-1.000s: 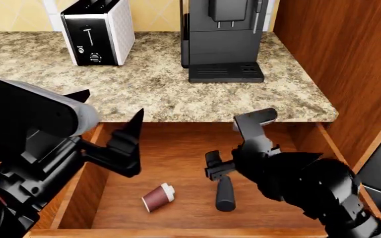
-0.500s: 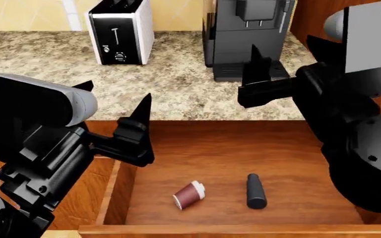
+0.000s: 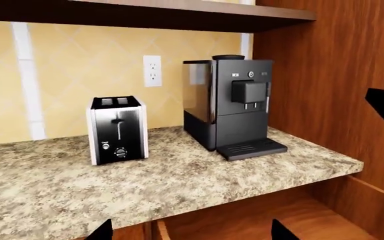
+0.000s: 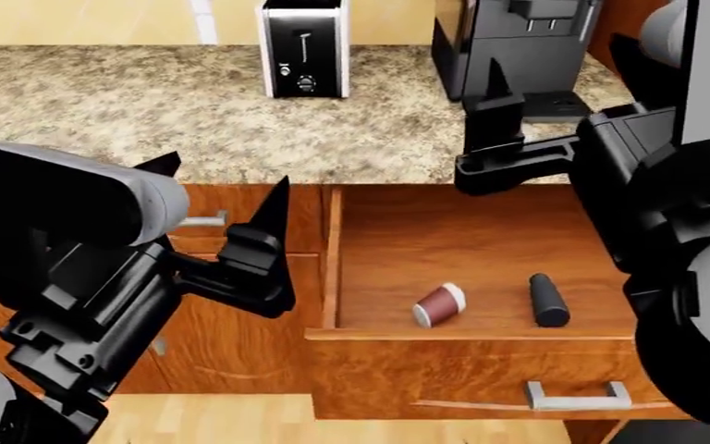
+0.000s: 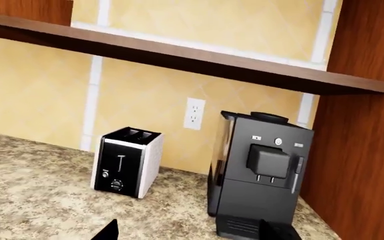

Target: Pick and place the shaker into the drawer. Then close the cabinet.

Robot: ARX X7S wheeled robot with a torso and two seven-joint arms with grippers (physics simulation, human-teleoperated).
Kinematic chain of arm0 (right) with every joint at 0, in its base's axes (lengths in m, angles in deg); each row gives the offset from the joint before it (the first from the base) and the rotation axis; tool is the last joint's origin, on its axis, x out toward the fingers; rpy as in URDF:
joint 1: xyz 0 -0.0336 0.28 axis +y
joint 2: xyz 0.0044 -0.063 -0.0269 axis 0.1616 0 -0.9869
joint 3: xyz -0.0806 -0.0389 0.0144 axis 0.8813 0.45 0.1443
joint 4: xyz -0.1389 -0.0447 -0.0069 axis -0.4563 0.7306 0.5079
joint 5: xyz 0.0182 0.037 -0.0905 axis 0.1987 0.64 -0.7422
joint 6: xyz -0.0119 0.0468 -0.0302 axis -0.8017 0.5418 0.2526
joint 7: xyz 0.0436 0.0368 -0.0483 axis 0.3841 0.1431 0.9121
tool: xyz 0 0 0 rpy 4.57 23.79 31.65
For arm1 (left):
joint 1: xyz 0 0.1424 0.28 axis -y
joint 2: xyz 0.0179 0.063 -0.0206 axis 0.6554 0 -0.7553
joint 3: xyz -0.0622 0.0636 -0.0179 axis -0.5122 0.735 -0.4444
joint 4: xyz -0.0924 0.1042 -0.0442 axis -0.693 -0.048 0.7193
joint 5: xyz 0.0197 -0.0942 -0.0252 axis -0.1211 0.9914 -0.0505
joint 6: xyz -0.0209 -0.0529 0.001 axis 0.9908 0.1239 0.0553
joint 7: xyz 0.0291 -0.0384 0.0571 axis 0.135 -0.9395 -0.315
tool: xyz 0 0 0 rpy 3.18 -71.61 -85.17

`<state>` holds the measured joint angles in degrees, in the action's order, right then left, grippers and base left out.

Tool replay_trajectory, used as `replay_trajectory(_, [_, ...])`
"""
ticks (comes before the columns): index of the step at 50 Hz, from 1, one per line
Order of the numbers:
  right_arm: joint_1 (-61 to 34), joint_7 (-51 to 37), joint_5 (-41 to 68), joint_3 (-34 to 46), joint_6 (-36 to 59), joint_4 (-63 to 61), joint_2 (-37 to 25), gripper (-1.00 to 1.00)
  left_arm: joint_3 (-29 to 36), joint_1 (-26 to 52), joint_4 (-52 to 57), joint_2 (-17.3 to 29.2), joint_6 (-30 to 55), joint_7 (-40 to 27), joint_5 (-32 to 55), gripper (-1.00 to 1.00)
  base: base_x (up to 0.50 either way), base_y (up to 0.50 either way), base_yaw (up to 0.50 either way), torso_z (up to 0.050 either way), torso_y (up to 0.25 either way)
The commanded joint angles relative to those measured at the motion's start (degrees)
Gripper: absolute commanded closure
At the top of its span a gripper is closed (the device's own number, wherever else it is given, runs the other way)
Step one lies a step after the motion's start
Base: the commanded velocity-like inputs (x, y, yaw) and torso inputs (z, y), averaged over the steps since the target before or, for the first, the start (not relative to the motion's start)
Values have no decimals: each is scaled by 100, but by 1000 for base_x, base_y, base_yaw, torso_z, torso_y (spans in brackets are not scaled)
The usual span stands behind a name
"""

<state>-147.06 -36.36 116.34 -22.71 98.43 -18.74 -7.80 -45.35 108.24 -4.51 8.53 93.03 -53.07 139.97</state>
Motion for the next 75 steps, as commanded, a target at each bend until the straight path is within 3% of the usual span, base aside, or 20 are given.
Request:
replay_trajectory(1, [-49, -50, -92, 183, 129, -145, -34, -100, 44, -27, -27, -74, 38, 42, -98, -100, -413, 415, 0, 0, 0])
replay_trajectory(20, [169, 194, -366, 247, 54, -337, -138, -100, 109, -266, -94, -159, -27, 99, -361, -100, -282, 470, 0, 0, 0])
replay_trajectory(51, [751, 637, -1107, 431, -329, -368, -11, -100, 154, -815, -185, -171, -297, 321, -900, -100, -19, 500, 0, 0, 0])
replay_trajectory(57, [1608, 1780, -2514, 1087, -1012, 285, 205, -100, 225, -1995, -1168, -819, -1458, 982, -2841, -100, 0, 0, 0, 0, 0])
replay_trajectory(63, [2147, 2902, -4702, 2093, -2827, 1863, 600, -100, 923, -2341, -2917, -1815, -1885, 1725, -4451, -100, 0, 0, 0, 0, 0])
replay_trajectory(67, [2508, 3712, -4932, 2140, -3993, 3046, 990, -100, 645, -2651, -4529, -2483, -2589, 1892, -4400, -100, 0, 0, 0, 0, 0])
replay_trajectory(75, [2774, 4581, -5320, 2362, -5137, 5332, 1748, -100, 575, -2620, -7273, -3472, -3238, 2756, -4515, -100, 0, 0, 0, 0, 0])
